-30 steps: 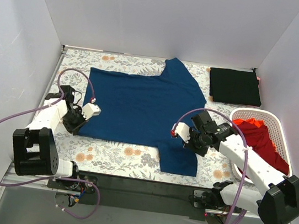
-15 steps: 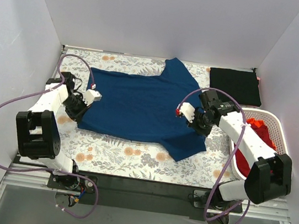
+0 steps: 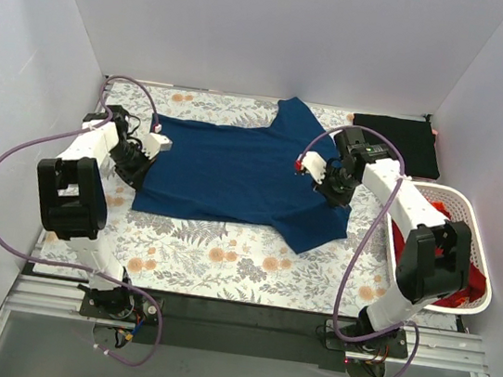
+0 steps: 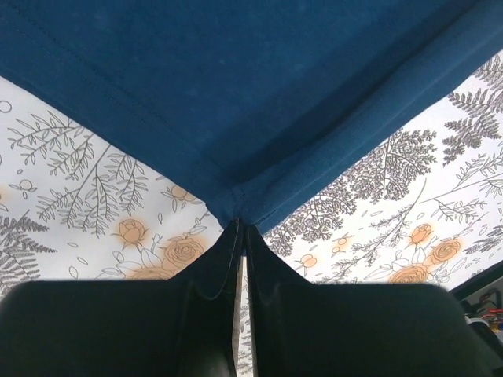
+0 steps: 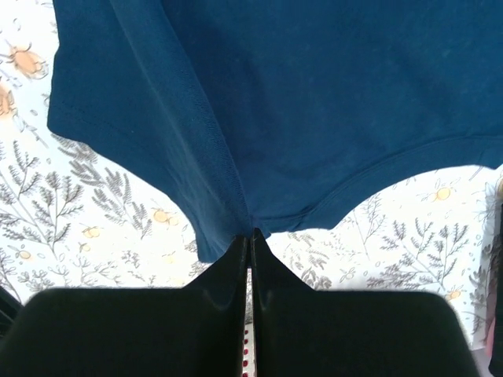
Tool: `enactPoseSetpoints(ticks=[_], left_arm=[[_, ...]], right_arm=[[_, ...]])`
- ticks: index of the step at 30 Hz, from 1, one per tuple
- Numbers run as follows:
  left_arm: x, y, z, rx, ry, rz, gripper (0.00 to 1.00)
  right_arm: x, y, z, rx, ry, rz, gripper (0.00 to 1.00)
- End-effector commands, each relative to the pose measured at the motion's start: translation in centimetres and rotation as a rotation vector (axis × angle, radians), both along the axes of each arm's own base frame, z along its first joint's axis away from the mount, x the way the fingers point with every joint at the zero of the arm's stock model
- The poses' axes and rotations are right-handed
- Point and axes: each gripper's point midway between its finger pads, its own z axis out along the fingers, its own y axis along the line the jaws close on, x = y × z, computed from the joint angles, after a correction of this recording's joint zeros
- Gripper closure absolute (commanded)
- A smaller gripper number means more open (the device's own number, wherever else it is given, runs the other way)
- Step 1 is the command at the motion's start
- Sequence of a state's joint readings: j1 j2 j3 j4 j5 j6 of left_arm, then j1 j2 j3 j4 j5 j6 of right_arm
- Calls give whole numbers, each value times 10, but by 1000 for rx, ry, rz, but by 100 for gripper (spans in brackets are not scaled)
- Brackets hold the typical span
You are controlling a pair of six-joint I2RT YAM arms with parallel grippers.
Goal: Fold and stack the t-shirts
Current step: Fold the tshirt
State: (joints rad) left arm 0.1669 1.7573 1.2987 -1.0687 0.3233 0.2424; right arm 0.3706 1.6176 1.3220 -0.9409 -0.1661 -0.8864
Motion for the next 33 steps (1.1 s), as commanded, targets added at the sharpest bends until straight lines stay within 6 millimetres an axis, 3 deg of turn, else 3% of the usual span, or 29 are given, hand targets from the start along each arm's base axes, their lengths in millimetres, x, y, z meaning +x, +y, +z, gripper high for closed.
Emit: enactPoseSetpoints(ticks=[1, 22, 33], left_arm=[[18, 1, 7, -20, -38, 14, 100], [58, 9, -8, -14, -41, 22, 100], [71, 13, -16, -4, -46, 49, 100]], right_arm=[[13, 4, 7, 12, -7, 42, 99], [84, 10, 2, -1, 13, 43, 99], [99, 4, -20, -43, 41, 57, 99]])
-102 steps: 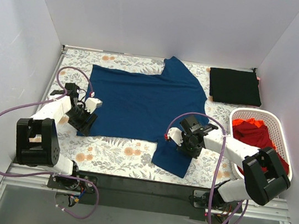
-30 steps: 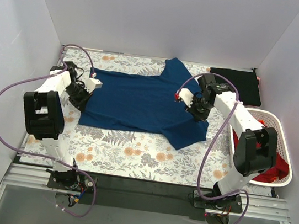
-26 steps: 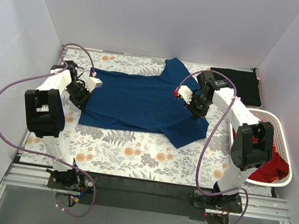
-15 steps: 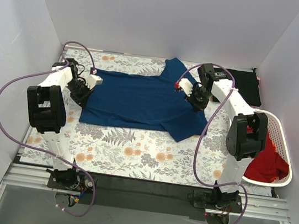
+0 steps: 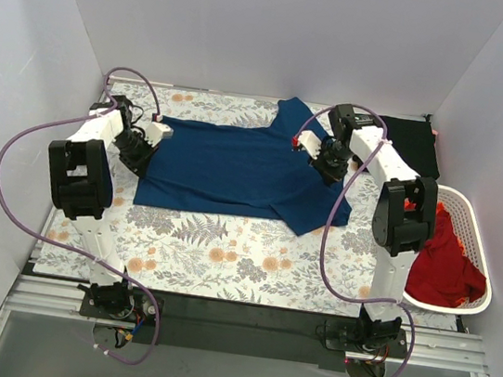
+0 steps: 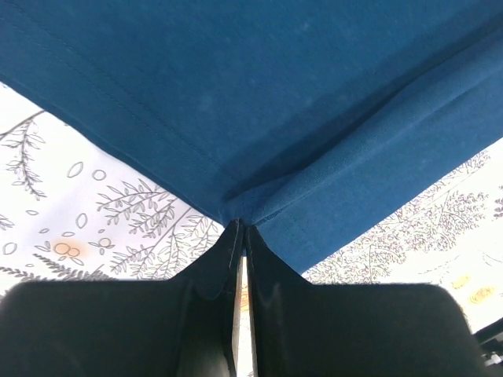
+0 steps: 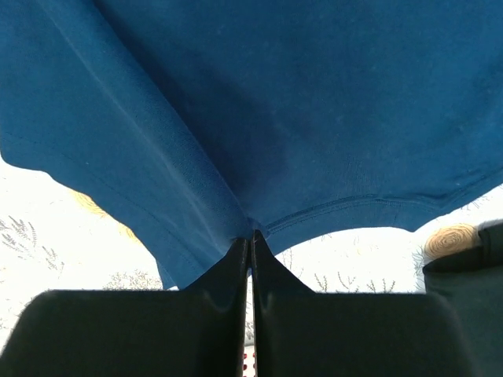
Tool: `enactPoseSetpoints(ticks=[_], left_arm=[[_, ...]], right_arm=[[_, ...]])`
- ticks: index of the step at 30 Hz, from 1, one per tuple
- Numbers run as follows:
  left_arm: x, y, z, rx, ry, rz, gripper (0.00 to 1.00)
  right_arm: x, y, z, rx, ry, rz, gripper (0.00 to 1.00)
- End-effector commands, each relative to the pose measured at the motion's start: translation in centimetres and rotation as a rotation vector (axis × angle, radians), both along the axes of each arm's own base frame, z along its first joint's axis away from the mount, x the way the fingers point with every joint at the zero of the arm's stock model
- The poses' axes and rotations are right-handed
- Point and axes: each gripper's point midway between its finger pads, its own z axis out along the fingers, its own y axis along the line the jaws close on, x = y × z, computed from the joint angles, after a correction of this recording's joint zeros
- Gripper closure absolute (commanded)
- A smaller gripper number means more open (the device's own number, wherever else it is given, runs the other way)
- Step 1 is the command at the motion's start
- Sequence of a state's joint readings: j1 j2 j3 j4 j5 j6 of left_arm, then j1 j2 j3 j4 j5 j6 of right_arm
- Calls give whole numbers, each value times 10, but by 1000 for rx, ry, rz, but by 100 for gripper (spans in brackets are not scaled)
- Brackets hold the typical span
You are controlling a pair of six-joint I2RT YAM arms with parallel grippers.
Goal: Fold and stack the t-shirts
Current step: Fold the tshirt
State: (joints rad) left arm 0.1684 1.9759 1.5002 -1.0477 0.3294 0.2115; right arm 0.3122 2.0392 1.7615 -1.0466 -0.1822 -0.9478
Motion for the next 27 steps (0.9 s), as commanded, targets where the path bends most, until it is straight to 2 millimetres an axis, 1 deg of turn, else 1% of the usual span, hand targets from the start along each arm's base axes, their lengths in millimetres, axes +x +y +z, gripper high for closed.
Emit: enactPoseSetpoints(ticks=[1, 2, 3, 6, 8, 12, 13, 14, 15, 16, 17, 18, 19, 20, 21, 22, 23, 24, 25, 26, 27], left_arm=[[18, 5, 6, 7, -51, 22, 100], [19, 4, 4, 0, -45, 26, 100], [19, 4, 3, -2, -42, 30, 100], [20, 5, 1, 4, -44, 31, 100], [19, 7, -2, 14, -40, 35, 100], [18, 8, -8, 24, -32, 45, 100], [20, 8, -6, 24, -37, 61, 98], [22, 5, -2, 11, -47, 62, 83], [28, 2, 10, -9, -64, 57, 77], [32, -5, 25, -38, -93, 62, 73], [37, -12, 36, -62, -120, 58, 69], [45, -29, 53, -115, -157, 33, 62], [46, -40, 65, -136, -179, 18, 61], [46, -52, 73, -159, -186, 15, 60], [48, -68, 80, -190, -208, -7, 60], [42, -93, 78, -203, -204, -53, 60], [38, -116, 91, -224, -233, -71, 59], [44, -134, 96, -247, -279, -105, 60], [32, -168, 93, -274, -264, -153, 60], [29, -186, 99, -303, -272, -147, 60], [34, -207, 104, -339, -309, -171, 60]], right_arm=[[11, -7, 5, -21, -27, 55, 99], [13, -8, 1, -24, -20, 51, 99], [18, -7, 5, -18, -33, 47, 99], [24, -7, 4, -15, -38, 41, 99], [25, -8, 1, -17, -33, 38, 99], [29, -5, -6, -15, -20, 24, 99], [33, -5, -4, -12, -26, -1, 99], [34, -6, -4, -17, -18, -20, 90], [35, -7, -1, -15, -17, -30, 79], [30, -7, 4, -7, 2, -52, 63], [31, -11, 15, 14, -2, -74, 56], [28, -10, 19, 43, 14, -91, 43], [24, -11, 23, 56, 29, -128, 41], [16, -16, 28, 78, 56, -156, 41], [11, -19, 29, 91, 78, -187, 41], [5, -22, 29, 104, 109, -217, 42], [-6, -29, 30, 142, 169, -288, 44], [-14, -33, 28, 158, 214, -326, 46], [-20, -38, 27, 178, 251, -361, 51], [-27, -46, 30, 232, 312, -436, 53], [-36, -51, 25, 249, 361, -477, 55]])
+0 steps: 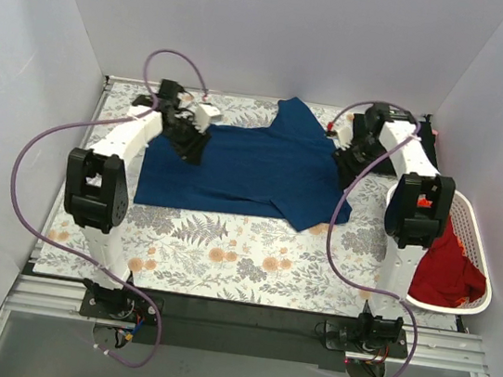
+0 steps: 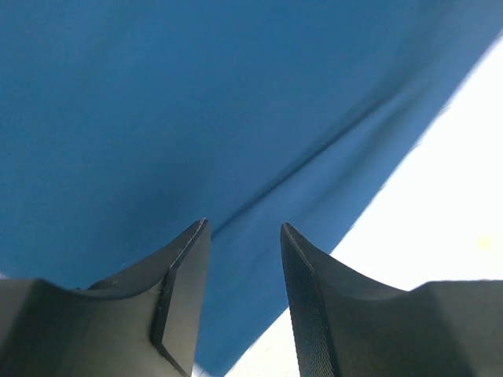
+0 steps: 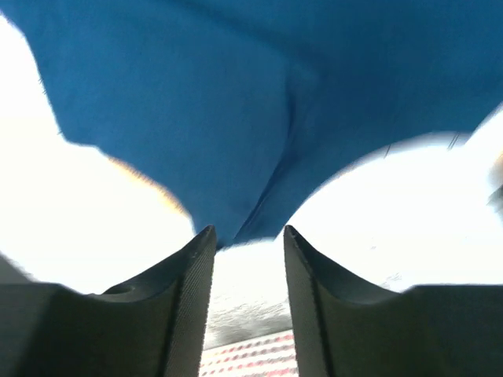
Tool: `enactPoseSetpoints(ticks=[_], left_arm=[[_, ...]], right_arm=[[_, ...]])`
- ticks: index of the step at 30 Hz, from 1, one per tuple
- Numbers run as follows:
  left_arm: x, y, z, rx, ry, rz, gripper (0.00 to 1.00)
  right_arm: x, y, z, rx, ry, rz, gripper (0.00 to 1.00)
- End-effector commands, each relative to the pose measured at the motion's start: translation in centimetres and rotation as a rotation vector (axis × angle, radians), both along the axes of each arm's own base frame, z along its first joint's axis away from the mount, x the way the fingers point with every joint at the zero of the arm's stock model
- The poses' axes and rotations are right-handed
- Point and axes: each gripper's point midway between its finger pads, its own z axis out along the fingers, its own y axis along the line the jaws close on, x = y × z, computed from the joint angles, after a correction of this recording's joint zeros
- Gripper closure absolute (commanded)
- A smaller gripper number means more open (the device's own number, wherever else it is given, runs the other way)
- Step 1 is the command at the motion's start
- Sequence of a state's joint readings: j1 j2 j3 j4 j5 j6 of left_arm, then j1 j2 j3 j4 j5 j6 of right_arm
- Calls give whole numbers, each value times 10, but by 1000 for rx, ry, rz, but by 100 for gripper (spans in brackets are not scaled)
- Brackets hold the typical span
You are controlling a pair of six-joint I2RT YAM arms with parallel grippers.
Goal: Fold and stack the t-shirts
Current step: Fold the tshirt
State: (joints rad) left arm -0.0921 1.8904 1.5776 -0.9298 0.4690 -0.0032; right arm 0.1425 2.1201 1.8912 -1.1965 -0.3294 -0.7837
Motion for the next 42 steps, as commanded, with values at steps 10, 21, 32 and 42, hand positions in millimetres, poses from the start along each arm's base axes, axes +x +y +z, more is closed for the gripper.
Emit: enactPoseSetpoints(ticks=[10, 21, 32, 42], left_arm=[[-79, -300, 2, -367, -82, -459, 60], [-114, -347, -48, -336, -63, -583, 59], [-128, -346, -86, -264, -56, -612, 57], [-144, -331, -112, -184, -11, -629, 74]], right_arm=[[-55, -34, 8, 241, 292, -340, 65], [-63, -35, -14, 222, 310, -349, 66], [-73, -37, -20, 205, 325, -350, 65], [-57, -29, 1, 258, 263, -341, 56]])
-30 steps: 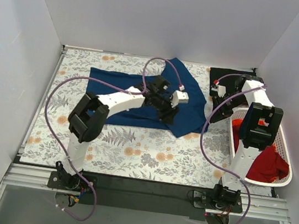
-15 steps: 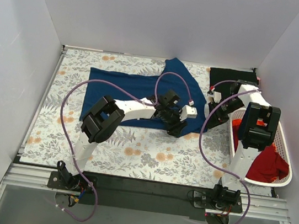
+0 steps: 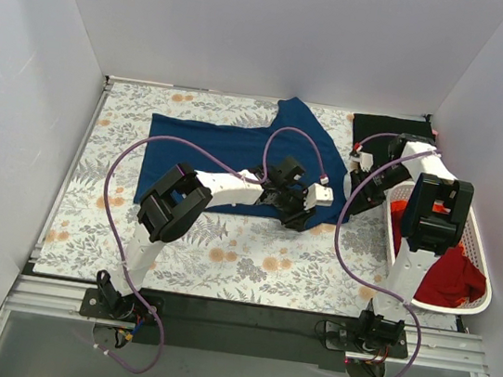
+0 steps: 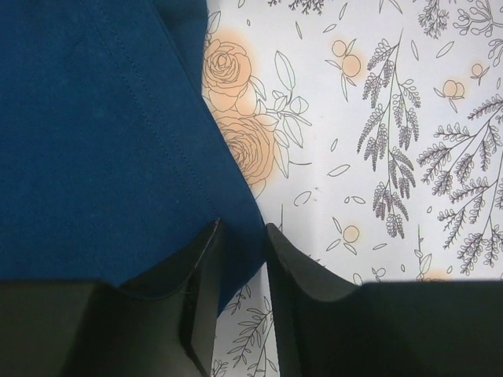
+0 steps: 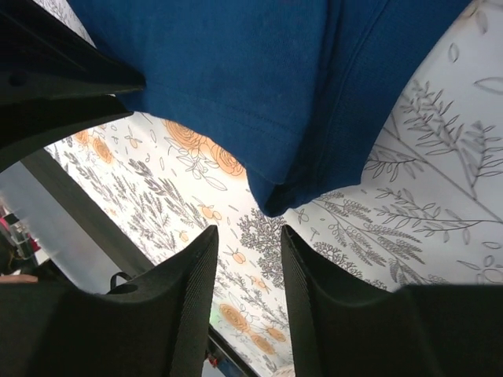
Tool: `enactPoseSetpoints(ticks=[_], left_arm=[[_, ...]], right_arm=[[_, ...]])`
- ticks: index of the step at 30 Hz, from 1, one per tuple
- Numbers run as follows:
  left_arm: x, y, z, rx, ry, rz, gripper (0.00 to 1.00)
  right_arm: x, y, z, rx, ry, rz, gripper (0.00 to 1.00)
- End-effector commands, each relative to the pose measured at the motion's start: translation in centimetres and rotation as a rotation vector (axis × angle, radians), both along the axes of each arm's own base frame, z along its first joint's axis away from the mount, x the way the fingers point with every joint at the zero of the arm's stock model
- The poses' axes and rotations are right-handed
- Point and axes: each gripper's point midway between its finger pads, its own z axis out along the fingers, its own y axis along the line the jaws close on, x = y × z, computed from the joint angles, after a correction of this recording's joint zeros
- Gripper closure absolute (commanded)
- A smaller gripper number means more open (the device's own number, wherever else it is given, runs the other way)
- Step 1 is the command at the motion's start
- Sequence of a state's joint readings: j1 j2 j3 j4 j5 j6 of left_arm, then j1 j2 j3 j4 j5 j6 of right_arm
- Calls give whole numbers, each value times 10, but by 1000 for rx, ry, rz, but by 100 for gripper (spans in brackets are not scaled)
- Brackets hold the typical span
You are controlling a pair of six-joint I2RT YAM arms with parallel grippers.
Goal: Fold and stack the t-shirts
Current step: Fold the tshirt
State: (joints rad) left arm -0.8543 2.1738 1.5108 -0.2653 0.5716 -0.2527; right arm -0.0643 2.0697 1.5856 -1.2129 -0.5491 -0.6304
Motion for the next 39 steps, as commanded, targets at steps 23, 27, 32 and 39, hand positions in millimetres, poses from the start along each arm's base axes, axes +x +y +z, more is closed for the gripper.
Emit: enactPoseSetpoints(ticks=[23, 27, 32, 39], left_arm=[[-16, 15, -24, 111, 74, 24, 81], [-16, 15, -24, 110, 72, 25, 81], [-15, 15, -24, 112, 73, 26, 81], [-15, 16, -24, 118, 66, 22, 87]], right_arm=[[28, 19, -7, -33, -47, -4, 55], [30, 15, -12, -59, -46, -4, 55], [31, 15, -16, -63, -37, -10, 58], [32, 26, -10, -42, -49, 14, 92]])
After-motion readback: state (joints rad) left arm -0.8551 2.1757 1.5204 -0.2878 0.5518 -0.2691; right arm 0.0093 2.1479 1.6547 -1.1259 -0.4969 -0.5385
